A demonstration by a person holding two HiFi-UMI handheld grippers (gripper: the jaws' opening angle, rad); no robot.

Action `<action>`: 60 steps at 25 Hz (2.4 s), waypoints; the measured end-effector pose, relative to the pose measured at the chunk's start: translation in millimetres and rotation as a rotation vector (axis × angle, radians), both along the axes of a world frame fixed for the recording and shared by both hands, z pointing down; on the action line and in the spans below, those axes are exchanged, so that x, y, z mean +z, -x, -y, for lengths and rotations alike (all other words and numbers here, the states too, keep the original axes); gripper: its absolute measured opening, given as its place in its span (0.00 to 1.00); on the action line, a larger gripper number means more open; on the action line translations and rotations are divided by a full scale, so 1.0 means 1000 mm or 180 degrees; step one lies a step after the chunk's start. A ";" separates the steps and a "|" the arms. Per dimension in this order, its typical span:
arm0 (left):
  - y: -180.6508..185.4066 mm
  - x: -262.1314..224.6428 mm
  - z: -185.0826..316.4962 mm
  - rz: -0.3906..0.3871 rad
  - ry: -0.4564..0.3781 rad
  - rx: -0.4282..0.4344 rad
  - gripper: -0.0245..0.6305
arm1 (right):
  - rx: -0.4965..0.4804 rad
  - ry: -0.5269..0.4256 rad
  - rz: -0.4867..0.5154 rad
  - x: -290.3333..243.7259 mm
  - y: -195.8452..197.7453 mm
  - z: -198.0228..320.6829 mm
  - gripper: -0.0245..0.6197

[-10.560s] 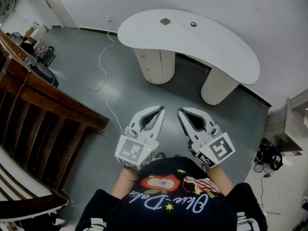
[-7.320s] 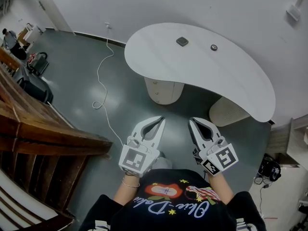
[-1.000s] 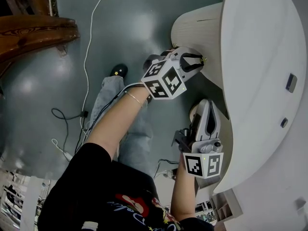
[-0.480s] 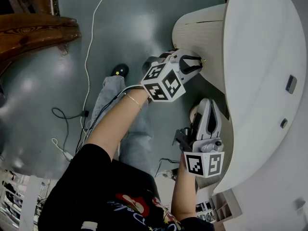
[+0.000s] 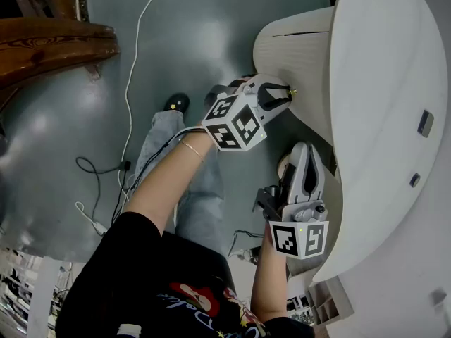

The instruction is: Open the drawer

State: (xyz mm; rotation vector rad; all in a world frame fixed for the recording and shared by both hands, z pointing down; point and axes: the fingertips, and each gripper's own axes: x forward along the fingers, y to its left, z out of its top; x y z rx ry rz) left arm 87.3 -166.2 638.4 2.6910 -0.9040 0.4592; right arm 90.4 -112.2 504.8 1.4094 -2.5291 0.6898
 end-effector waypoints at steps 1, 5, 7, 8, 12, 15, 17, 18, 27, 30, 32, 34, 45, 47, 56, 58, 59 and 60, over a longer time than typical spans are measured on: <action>0.001 0.000 -0.001 0.0007 0.0002 0.0002 0.18 | -0.0006 -0.0002 -0.0001 0.000 0.001 0.000 0.04; 0.003 0.000 -0.005 0.0019 -0.0002 0.0000 0.18 | -0.0027 -0.0019 0.0006 -0.003 0.003 -0.001 0.04; 0.005 0.000 -0.007 0.0024 -0.0001 -0.0002 0.18 | -0.0036 -0.0023 0.0009 -0.003 0.004 -0.002 0.04; 0.006 0.000 -0.008 0.0028 0.0001 -0.0002 0.18 | -0.0040 -0.0025 0.0007 -0.003 0.005 -0.002 0.04; 0.011 0.001 -0.012 0.0036 0.0013 -0.0002 0.18 | -0.0047 -0.0032 0.0001 -0.005 0.007 -0.004 0.04; 0.012 0.001 -0.015 0.0027 0.0024 -0.0013 0.18 | -0.0045 -0.0038 0.0002 -0.006 0.006 -0.005 0.04; 0.014 0.001 -0.017 0.0021 0.0029 -0.0020 0.18 | -0.0047 -0.0046 0.0004 -0.007 0.007 -0.006 0.04; 0.015 0.001 -0.018 0.0021 0.0031 -0.0024 0.18 | -0.0050 -0.0049 0.0004 -0.008 0.008 -0.006 0.04; 0.022 0.002 -0.027 0.0034 0.0052 -0.0028 0.18 | -0.0070 -0.0077 -0.0014 -0.012 0.010 -0.006 0.04; 0.025 0.002 -0.030 0.0054 0.0056 -0.0020 0.18 | -0.0092 -0.0097 -0.0011 -0.015 0.012 -0.007 0.04; 0.027 0.002 -0.033 0.0069 0.0060 -0.0017 0.18 | -0.0105 -0.0103 -0.0004 -0.018 0.013 -0.008 0.04; 0.028 0.002 -0.035 0.0075 0.0065 -0.0026 0.18 | -0.0109 -0.0114 0.0008 -0.021 0.012 -0.010 0.04; 0.037 0.002 -0.047 0.0099 0.0087 -0.0065 0.18 | -0.0084 -0.0141 0.0047 -0.028 0.009 -0.017 0.04; 0.039 0.002 -0.048 0.0103 0.0085 -0.0052 0.18 | -0.0083 -0.0147 0.0053 -0.030 0.010 -0.018 0.04; 0.046 0.001 -0.056 0.0114 0.0117 -0.0075 0.18 | -0.0062 -0.0181 0.0059 -0.037 0.006 -0.015 0.04; 0.047 0.001 -0.057 0.0122 0.0116 -0.0074 0.18 | -0.0070 -0.0188 0.0064 -0.039 0.006 -0.015 0.04; 0.048 0.001 -0.058 0.0129 0.0116 -0.0076 0.18 | -0.0074 -0.0191 0.0065 -0.039 0.006 -0.014 0.04; 0.049 0.001 -0.059 0.0134 0.0117 -0.0081 0.18 | -0.0078 -0.0193 0.0066 -0.040 0.006 -0.014 0.04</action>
